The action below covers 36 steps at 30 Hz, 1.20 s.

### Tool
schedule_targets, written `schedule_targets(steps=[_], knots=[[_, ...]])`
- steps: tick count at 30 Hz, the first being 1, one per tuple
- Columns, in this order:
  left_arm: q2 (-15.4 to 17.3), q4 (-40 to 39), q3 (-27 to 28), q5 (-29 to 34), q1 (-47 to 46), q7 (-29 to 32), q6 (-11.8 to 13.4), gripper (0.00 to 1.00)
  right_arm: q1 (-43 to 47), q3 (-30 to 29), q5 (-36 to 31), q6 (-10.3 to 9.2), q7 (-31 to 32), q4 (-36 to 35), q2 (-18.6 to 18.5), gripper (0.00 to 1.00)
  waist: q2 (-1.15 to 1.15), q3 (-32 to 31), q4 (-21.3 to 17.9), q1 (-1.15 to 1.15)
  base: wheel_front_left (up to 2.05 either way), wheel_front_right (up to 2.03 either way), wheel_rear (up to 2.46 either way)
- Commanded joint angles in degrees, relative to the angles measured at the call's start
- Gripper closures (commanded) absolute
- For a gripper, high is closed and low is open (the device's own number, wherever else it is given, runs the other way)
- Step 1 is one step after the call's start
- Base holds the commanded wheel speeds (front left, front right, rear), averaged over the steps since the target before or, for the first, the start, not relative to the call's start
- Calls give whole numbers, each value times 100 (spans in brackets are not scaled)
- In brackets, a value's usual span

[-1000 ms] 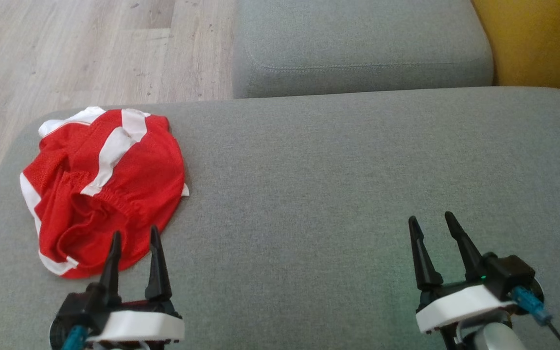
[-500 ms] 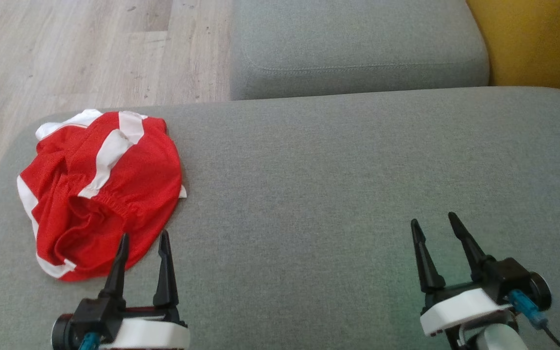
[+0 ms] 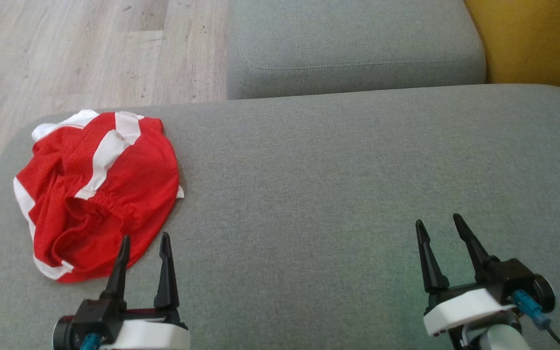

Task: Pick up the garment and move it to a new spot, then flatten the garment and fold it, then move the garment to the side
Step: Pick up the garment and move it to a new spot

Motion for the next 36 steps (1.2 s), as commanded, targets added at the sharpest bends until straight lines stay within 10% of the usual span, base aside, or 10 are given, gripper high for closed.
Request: schedule_targets(steps=[1, 10, 36], knots=[[47, -153, 160, 52, -209, -61, -8, 0, -241, 106, -19, 44, -62, -155, -56, 0, 0, 5, 6, 0, 0, 0, 0], [47, -141, 194, 55, -283, -61, 95, 0, -239, 97, -8, 44, -62, -124, -56, 0, 0, 38, 257, 0, 0, 0, 0], [47, -579, 683, -327, -559, -61, 380, 0, -535, 52, -392, 44, -62, -81, -56, 0, 0, 936, 2811, 0, 0, 0, 0]])
